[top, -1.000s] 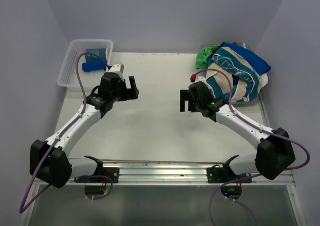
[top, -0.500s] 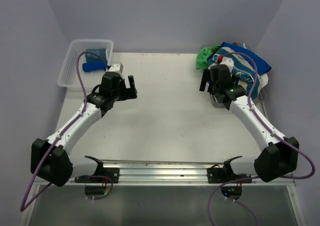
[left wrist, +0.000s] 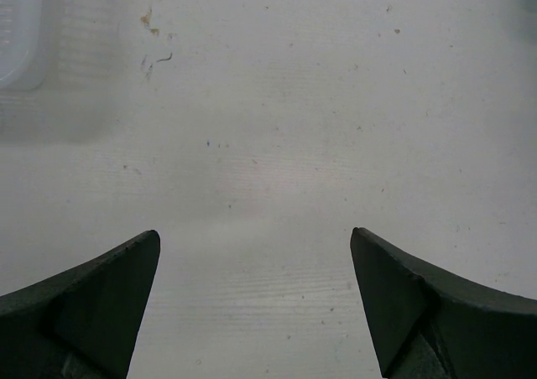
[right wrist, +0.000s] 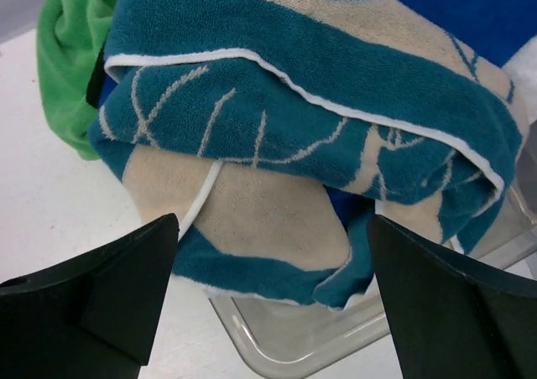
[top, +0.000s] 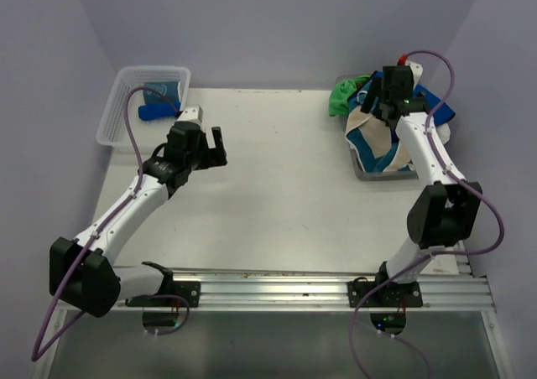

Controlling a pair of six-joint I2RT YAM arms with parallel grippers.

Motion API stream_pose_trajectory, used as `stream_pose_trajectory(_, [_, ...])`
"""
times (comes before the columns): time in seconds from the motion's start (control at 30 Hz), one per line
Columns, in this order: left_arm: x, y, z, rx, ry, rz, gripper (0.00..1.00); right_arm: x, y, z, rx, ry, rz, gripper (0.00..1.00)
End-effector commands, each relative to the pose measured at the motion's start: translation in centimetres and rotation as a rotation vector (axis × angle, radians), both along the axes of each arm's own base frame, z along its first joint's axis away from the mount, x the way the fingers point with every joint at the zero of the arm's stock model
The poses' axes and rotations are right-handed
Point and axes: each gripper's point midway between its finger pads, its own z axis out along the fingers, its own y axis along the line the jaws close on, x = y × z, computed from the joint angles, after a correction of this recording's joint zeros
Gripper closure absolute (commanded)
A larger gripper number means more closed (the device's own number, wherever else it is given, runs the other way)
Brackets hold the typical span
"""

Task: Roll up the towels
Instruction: Grab a towel with the right arm

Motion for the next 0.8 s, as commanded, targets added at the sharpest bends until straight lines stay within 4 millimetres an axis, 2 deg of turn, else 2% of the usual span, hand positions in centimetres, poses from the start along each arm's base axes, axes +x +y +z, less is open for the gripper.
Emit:
stream_pose_trajectory(0.0, [0.2, 0.3, 1.8, -0.023, -0.06, 0.027, 0.0, 1.8, -0.7, -1.7, -0.047, 0.081, -0.003, 0.01])
stream_pose_trajectory(0.03, [0.2, 0.4, 1.9, -0.019, -0.059, 0.028, 0.0, 2.6, -1.0, -1.1, -0.062, 0.071, -0.009, 0.02])
stream_pose_trajectory(0.13, [0.0, 0.6, 1.7, -0.008, -0.046, 0.028, 0.0, 4.6, -1.5, -2.9, -0.08, 0.1, -0.018, 0.03])
stream_pose_trajectory(0.17, [-0.1, 0.7, 1.7, -0.006, -0.044, 0.031, 0.0, 4.9, -1.9, -3.2, -0.077, 0.104, -0.025, 0.08])
stream_pose_trajectory(0.2, [-0.2, 0.7, 1.7, -0.004, -0.04, 0.031, 0.0, 5.2, -2.0, -3.5, -0.077, 0.106, -0.028, 0.24])
stream_pose_trajectory(0.27, [-0.4, 0.7, 1.5, 0.0, -0.03, 0.031, 0.0, 5.6, -2.6, -3.6, -0.079, 0.104, -0.048, 0.44])
stream_pose_trajectory(0.3, [-0.4, 0.7, 1.5, 0.0, -0.028, 0.029, 0.0, 5.8, -2.6, -3.4, -0.077, 0.092, -0.049, 0.52])
stream_pose_trajectory(0.33, [-0.4, 0.7, 1.4, 0.002, -0.025, 0.027, 0.0, 5.7, -2.8, -3.0, -0.077, 0.082, -0.049, 0.67])
stream_pose_trajectory(0.37, [-0.5, 0.7, 1.4, 0.001, -0.024, 0.024, 0.0, 5.8, -2.8, -2.6, -0.075, 0.069, -0.045, 0.76])
stream_pose_trajectory(0.4, [-0.4, 0.7, 1.5, 0.001, -0.026, 0.022, 0.0, 5.8, -2.9, -2.2, -0.074, 0.06, -0.042, 0.91])
stream_pose_trajectory(0.43, [-0.4, 0.6, 1.5, 0.0, -0.025, 0.017, 0.0, 5.9, -2.8, -1.6, -0.071, 0.048, -0.041, 1.0])
stream_pose_trajectory(0.47, [-0.4, 0.5, 1.5, 0.002, -0.023, 0.009, 0.0, 5.6, -2.6, -0.6, -0.061, 0.029, -0.032, 1.0])
stream_pose_trajectory(0.53, [-0.4, 0.4, 1.4, 0.004, -0.015, 0.005, 0.0, 5.2, -2.2, 0.1, -0.041, 0.009, -0.012, 1.0])
stream_pose_trajectory(0.57, [-0.3, 0.4, 1.4, 0.006, -0.014, 0.004, 0.0, 4.6, -1.9, 1.7, -0.027, -0.026, -0.005, 1.0])
stream_pose_trajectory(0.67, [-0.3, 0.5, 1.4, 0.013, -0.008, 0.007, 0.0, 3.5, -0.6, 4.1, 0.031, -0.094, 0.048, 1.0])
stream_pose_trajectory(0.7, [-0.3, 0.5, 1.4, 0.015, -0.004, 0.008, 0.0, 2.5, 0.2, 6.6, 0.058, -0.149, 0.084, 1.0])
stream_pose_trajectory(0.77, [-0.2, 0.7, 1.8, 0.032, -0.014, 0.009, 0.0, 1.3, 1.4, 9.5, 0.1, -0.208, 0.124, 1.0])
